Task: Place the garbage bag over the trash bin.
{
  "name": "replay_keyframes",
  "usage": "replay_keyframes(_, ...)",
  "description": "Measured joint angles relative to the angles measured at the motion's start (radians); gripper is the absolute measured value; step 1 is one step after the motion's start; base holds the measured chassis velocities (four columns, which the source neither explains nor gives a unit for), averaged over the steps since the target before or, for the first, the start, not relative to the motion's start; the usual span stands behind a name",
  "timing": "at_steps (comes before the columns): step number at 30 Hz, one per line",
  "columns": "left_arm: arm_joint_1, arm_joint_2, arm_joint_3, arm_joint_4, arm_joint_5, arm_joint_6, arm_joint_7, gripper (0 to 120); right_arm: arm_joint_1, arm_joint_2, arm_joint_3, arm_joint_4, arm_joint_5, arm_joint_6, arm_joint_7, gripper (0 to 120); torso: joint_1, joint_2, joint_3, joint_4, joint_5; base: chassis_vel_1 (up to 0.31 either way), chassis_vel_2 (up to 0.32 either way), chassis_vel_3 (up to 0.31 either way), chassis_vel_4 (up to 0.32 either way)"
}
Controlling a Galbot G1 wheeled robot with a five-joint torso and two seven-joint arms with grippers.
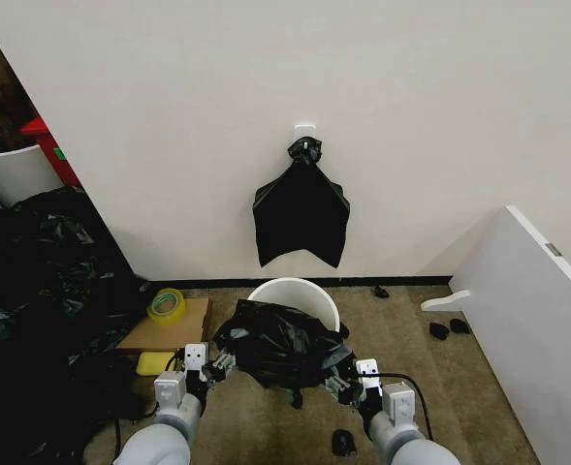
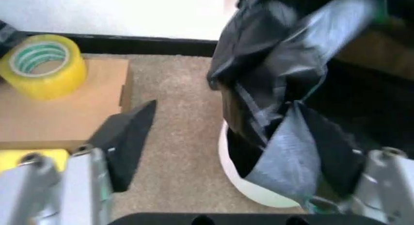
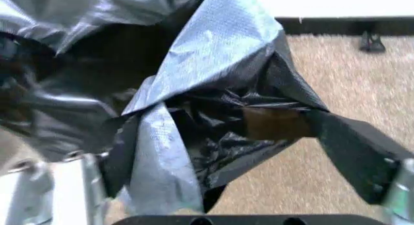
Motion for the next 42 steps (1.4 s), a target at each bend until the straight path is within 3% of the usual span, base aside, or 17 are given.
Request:
replay_keyframes(4, 0.027, 0.002, -0.002, -0.014, 0.029, -0.029, 0.019, 99, -0.032, -0.014, 0.002, 0.009, -0.048, 0.067, -0.062, 99, 0.000, 0.000, 0.000, 0.0001, 0.0000, 0.000, 0.000, 0.000, 0.000)
replay_keyframes(10, 0.057, 0.002, -0.006, -0.023, 0.058, -0.048, 0.026, 100, -0.072, -0.039, 0.010, -0.032, -0.174, 0.222, -0.204, 100, 0.000, 0.000, 0.000, 0.0001, 0.0000, 0.000, 0.000, 0.000, 0.000)
replay_keyframes(15, 0.085, 0.014, -0.012, -0.019, 0.072, -0.088, 0.038, 100, -0.083, -0.046, 0.019, -0.068, -0.257, 0.305, -0.221, 100, 0.000, 0.000, 0.000, 0.0001, 0.0002, 0.000, 0.000, 0.000, 0.000)
replay_keyframes(20, 0.053, 0.009, -0.010, 0.020, 0.067, -0.117, 0.015, 100, -0.114, -0.078, 0.048, -0.039, -0.288, 0.230, -0.127, 100, 0.000, 0.000, 0.000, 0.0000, 0.0000, 0.000, 0.000, 0.000, 0.000)
replay_keyframes(29, 0.009, 0.003, -0.006, 0.068, 0.050, -0.118, -0.004, 100, -0.155, -0.108, 0.132, -0.003, -0.174, 0.241, -0.141, 100, 0.000, 0.000, 0.000, 0.0000, 0.0000, 0.000, 0.000, 0.000, 0.000)
replay_keyframes(33, -0.002, 0.001, -0.008, 0.088, 0.039, -0.122, -0.009, 100, -0.169, -0.105, 0.179, 0.004, -0.129, 0.221, -0.087, 100, 0.000, 0.000, 0.000, 0.0000, 0.0000, 0.000, 0.000, 0.000, 0.000)
replay_keyframes(37, -0.012, -0.007, -0.003, 0.098, 0.036, -0.122, -0.013, 100, -0.207, -0.124, 0.257, 0.051, 0.038, 0.179, -0.071, 100, 0.000, 0.000, 0.000, 0.0000, -0.0002, 0.000, 0.000, 0.000, 0.000)
replay_keyframes(42, -0.009, -0.013, -0.006, 0.106, 0.036, -0.120, -0.019, 100, -0.222, -0.146, 0.331, 0.032, 0.106, 0.145, -0.055, 100, 0.000, 0.000, 0.000, 0.0002, 0.0002, 0.000, 0.000, 0.000, 0.000)
